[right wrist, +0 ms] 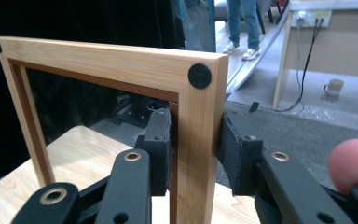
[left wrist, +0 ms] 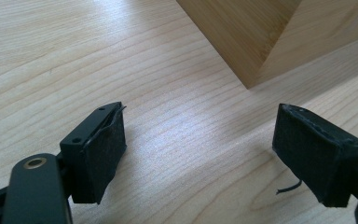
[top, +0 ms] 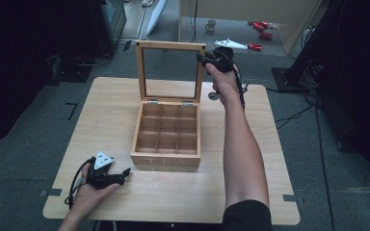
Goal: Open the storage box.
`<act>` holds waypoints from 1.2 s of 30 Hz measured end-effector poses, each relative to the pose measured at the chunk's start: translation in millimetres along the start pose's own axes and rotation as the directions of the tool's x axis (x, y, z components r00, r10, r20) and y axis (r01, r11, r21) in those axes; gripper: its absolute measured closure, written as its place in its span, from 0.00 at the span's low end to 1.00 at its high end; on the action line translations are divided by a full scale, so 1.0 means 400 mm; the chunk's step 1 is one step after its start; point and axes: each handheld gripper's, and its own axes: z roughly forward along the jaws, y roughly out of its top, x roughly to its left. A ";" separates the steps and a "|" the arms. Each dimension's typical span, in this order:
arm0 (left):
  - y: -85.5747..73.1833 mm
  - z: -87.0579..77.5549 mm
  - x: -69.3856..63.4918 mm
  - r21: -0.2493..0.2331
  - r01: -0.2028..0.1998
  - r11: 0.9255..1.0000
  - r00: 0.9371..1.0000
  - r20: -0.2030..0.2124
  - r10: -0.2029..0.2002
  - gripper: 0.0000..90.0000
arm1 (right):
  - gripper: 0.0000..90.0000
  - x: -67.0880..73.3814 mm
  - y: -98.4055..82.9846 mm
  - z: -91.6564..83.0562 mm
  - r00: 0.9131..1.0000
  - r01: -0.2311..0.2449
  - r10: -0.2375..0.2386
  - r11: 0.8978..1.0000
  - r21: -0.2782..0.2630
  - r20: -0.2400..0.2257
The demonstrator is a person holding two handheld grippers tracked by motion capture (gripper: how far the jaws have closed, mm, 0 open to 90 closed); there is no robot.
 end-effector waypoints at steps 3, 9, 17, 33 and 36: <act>0.000 0.000 0.000 -0.002 0.002 1.000 1.000 0.000 -0.002 0.19 | 0.74 -0.012 0.004 0.025 0.999 -0.033 0.033 0.999 0.011 0.011; 0.001 0.001 0.000 -0.001 0.002 1.000 1.000 0.001 -0.002 0.19 | 0.74 -0.030 0.007 0.056 0.998 -0.064 0.063 0.998 0.024 0.015; 0.001 0.001 0.002 -0.003 0.005 1.000 1.000 0.008 -0.005 0.19 | 0.74 -0.028 0.008 0.068 0.998 -0.067 0.066 0.998 0.017 0.022; 0.001 0.001 0.000 0.001 0.002 1.000 1.000 0.006 -0.002 0.20 | 0.05 0.030 -0.008 -0.115 0.999 0.030 -0.029 0.999 -0.026 0.028; 0.001 0.001 0.000 0.000 0.002 1.000 1.000 0.005 -0.002 0.20 | 0.05 0.035 -0.029 -0.168 0.999 0.021 -0.020 0.999 -0.030 0.026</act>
